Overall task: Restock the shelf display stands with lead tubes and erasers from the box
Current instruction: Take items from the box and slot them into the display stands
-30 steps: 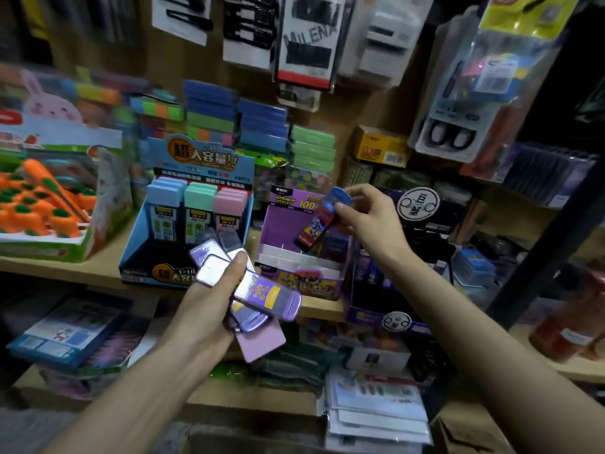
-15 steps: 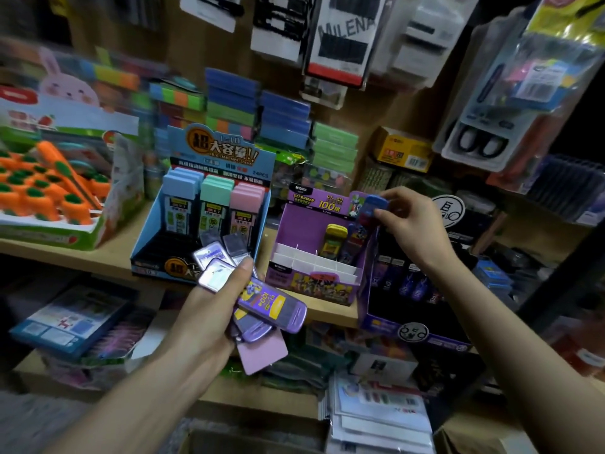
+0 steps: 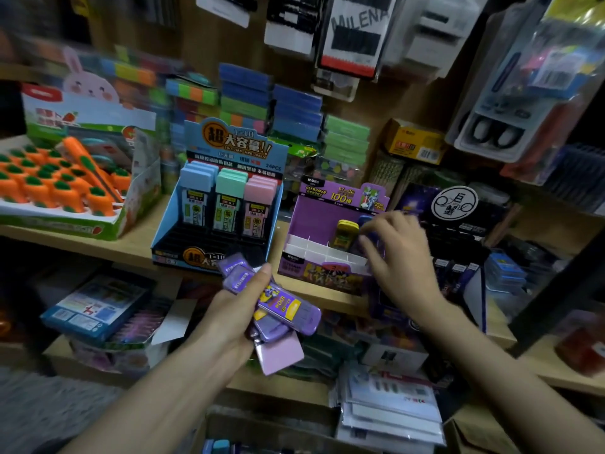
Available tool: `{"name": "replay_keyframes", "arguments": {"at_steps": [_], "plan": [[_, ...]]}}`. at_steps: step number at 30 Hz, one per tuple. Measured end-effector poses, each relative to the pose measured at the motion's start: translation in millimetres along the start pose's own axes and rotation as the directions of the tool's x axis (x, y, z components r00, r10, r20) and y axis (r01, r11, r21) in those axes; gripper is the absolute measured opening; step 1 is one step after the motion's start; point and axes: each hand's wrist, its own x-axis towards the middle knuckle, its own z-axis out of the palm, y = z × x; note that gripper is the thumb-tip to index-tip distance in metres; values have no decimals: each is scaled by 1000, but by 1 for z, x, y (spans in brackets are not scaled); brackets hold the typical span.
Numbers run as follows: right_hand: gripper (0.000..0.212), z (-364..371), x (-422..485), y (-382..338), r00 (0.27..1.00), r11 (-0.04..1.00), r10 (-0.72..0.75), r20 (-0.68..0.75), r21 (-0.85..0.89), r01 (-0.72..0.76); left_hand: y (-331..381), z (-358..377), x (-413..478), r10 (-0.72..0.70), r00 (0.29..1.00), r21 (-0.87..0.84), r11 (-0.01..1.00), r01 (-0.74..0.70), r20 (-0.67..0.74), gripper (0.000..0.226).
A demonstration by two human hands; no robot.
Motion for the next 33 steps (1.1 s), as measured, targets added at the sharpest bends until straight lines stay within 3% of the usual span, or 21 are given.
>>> {"name": "replay_keyframes", "arguments": {"at_steps": [2, 4, 6, 9, 16, 20, 23, 26, 29, 33], "plan": [[22, -4, -24, -31, 974, 957, 92, 209, 251, -144, -4, 0, -1, -42, 999, -5, 999, 42, -6, 17], [30, -4, -44, -56, 837, 754, 158, 524, 484, -445, -7, 1, -2, -55, 998, -18, 998, 55, -4, 18], [26, -2, -57, -71, 701, 535, 142, 699, 542, -649, -9, 2, -4, -55, 998, -15, 998, 55, -15, 18], [18, 2, -65, -79, 612, 231, 172, 772, 573, -786, -12, 3, -7, -51, 999, -2, 999, 51, -19, 20], [24, 8, -62, -78, 668, 55, 265, 696, 680, -731, -1, -2, -16, 6, 966, 11, 1000, -9, 260, 24], [12, 3, -43, -68, 767, 153, 387, 511, 785, -600, 2, -12, -19, -15, 979, 109, 994, -7, 201, 12], [6, -8, -17, -48, 868, 440, 427, 252, 781, -443, 9, -20, -15, -34, 990, 112, 994, 19, 135, 9], [7, -10, 16, -28, 903, 643, 416, 109, 667, -376, 18, -29, -7, -24, 997, 81, 997, 17, 78, 5], [9, -3, 44, -18, 948, 823, 317, 32, 487, -292, 24, -35, -4, -14, 997, 52, 999, 10, 73, 6], [14, 9, 71, -11, 986, 941, 153, 71, 294, -167, 27, -36, -3, -8, 996, 24, 1000, 6, 88, 10]]}}
